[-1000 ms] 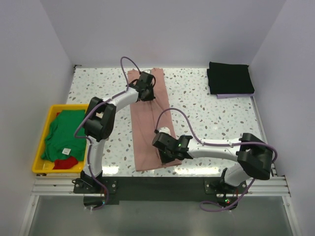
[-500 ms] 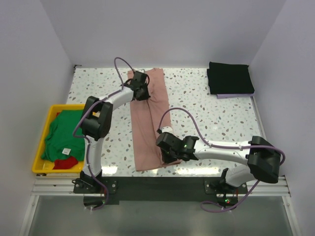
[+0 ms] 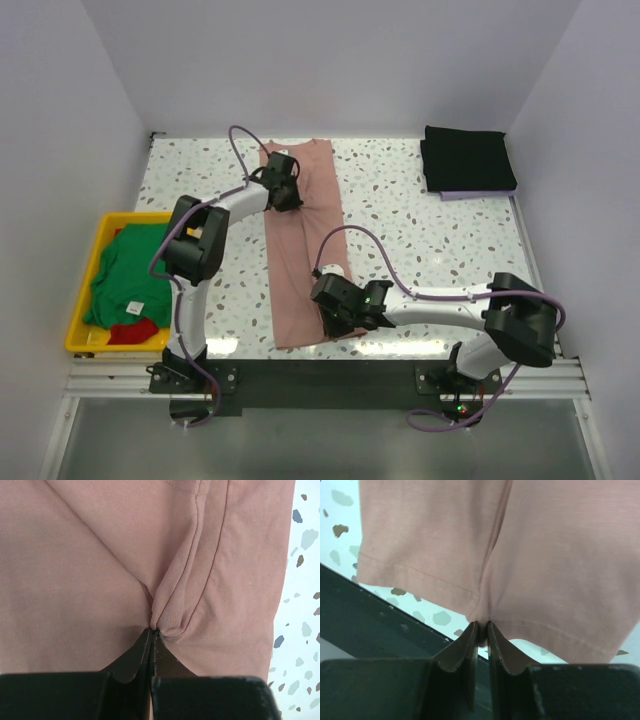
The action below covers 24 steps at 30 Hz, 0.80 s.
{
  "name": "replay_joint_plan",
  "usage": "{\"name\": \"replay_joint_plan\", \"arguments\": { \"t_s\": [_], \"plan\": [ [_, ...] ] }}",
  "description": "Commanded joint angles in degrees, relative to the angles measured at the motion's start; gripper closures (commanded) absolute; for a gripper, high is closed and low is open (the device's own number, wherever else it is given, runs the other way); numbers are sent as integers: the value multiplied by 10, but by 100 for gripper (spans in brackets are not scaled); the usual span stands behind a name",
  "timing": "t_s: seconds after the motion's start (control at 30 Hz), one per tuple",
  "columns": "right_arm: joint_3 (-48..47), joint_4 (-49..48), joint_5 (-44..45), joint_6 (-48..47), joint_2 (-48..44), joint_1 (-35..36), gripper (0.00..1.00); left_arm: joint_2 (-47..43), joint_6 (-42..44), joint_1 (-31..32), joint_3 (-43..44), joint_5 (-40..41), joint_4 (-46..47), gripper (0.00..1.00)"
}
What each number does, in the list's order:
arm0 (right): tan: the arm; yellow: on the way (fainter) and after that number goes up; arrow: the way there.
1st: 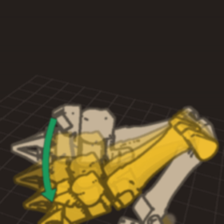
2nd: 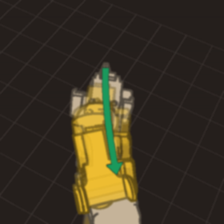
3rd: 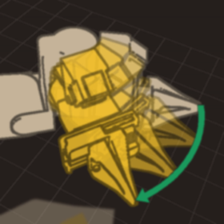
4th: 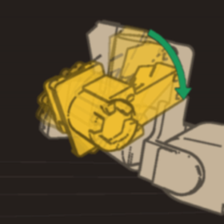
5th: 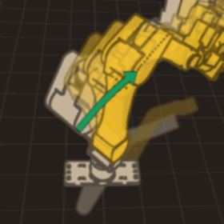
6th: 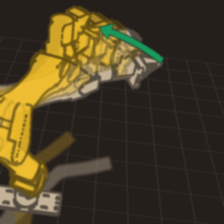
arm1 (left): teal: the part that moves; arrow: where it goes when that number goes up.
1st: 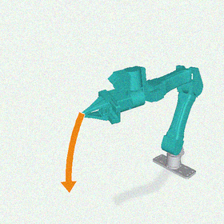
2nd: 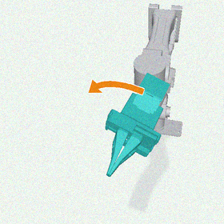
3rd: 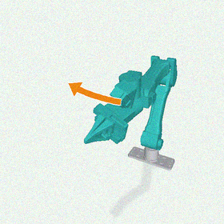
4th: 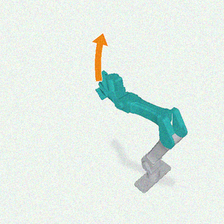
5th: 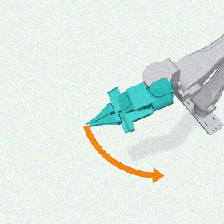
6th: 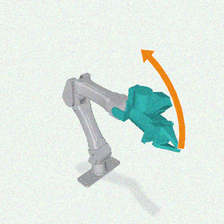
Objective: Fold and stack the t-shirts
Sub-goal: Fold the tshirt
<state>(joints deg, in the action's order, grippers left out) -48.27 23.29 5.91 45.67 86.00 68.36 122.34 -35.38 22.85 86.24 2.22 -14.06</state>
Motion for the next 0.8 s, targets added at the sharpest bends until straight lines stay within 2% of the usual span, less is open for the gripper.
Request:
{"name": "replay_joint_plan", "arguments": {
  "t_s": [0.0, 0.07, 0.1, 0.17, 0.2, 0.3, 0.37, 0.5, 0.63, 0.77],
  "plan": [
    [-9, -25, -19, 8, 0, 4, 81, -25, -5, -6, -4, -8, 33, 100],
    [-18, -15, -6, 3, -8, 3, 74, -30, -3, -7, -3, -16, 35, 100],
    [-27, -12, -3, -1, -13, 1, 65, -32, -3, -8, -1, -18, 37, 100],
    [-38, 10, 17, -12, -28, -3, 57, -41, -2, -10, 1, -19, 40, 99],
    [-45, 19, 23, -15, -35, -15, 50, -46, -3, -11, 3, -33, 40, 96],
    [-32, 43, 30, -23, -89, -65, 43, -61, 0, -16, 7, -42, 40, 84],
    [-14, 46, 16, -28, -123, -106, 42, -75, 0, -18, 8, -49, 40, 76],
    [17, 76, 19, -41, -175, -204, 40, -94, 2, -20, 10, -58, 30, 70],
    [38, 78, 2, -53, -187, -248, 40, -121, 0, -19, -4, -69, 18, 73],
    [63, 51, -37, -57, -173, -273, 40, -153, -12, -11, -54, -119, 38, 84]
  ]
}}
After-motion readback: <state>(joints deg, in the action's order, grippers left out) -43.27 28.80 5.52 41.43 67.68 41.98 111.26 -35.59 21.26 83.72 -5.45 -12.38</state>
